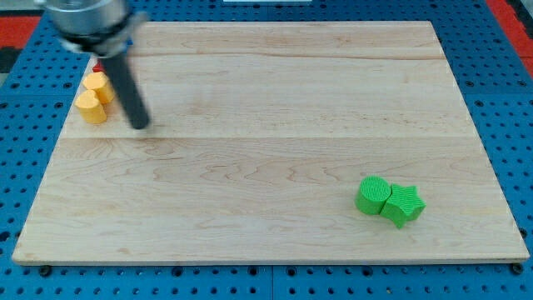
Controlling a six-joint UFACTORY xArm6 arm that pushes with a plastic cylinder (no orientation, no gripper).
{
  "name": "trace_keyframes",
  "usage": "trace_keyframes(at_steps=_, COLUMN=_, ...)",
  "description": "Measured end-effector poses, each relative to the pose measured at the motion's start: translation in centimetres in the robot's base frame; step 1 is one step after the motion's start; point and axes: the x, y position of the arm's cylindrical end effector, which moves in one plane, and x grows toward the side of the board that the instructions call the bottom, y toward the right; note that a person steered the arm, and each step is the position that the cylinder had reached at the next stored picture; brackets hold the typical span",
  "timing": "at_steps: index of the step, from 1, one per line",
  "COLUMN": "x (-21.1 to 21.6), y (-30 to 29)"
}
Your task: Move the arm to the top of the green circle
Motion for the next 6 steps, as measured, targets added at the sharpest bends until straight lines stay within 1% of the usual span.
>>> trace_keyframes(at_steps=1, x=0.5, y=9.5)
trace_keyframes(at_steps=2, x=0.6, y=13.7)
trace_keyframes(at_steps=3, x=0.6, y=15.4)
trace_keyframes(at_steps=4, x=0.9, y=18.4)
trace_keyframes(at_steps=5, x=3.2, y=24.4)
trace_keyframes(at_steps=6, x=4.0, y=29.4)
